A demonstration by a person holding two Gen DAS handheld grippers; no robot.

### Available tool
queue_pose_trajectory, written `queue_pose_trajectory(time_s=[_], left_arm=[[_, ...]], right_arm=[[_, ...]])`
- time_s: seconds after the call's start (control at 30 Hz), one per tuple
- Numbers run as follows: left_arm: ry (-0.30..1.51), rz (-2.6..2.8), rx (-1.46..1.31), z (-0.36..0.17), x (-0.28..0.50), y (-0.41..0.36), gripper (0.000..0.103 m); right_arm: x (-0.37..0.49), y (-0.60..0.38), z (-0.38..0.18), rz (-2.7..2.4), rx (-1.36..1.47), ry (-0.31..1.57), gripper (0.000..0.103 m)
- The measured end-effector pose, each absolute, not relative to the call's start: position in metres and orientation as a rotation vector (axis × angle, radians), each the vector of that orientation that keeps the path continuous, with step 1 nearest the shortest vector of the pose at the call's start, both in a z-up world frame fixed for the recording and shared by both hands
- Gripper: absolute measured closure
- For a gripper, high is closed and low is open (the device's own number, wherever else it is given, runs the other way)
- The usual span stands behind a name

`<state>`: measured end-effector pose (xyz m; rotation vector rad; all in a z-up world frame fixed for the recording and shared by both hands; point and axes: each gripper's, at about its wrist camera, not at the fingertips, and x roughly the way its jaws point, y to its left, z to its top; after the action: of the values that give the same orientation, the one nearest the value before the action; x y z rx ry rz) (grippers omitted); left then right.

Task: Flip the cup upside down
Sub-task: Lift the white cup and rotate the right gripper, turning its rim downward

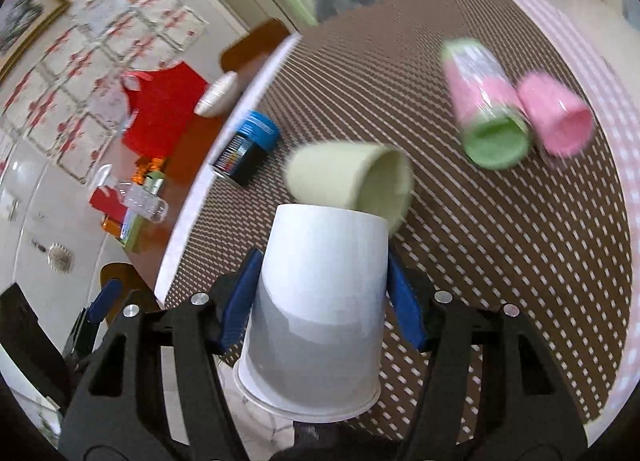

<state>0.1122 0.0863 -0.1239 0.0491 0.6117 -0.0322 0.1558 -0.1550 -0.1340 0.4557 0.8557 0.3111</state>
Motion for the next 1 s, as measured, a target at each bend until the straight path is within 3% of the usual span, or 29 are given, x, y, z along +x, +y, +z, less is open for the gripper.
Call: queue_pose_trajectory(time_s=[0.23,0.6,1.0], left_arm=[[0.593,0.02,0.03,-0.118,0.113,0.105,0.013],[0.59,0.089,-0.005,-0.124,0.118,0.132,0.013],[0.597,0.15,-0.056,-0.135,0.122,0.161,0.013]], right_arm=[[0.158,-0.102,-0.126,0.334,0.295,0.632,0.042],[0.162,-0.051,-0.148,0.321,0.134,0.435,0.042],[0.17,-0.003,-0.168,0.286,0.038,0.45,0.042]])
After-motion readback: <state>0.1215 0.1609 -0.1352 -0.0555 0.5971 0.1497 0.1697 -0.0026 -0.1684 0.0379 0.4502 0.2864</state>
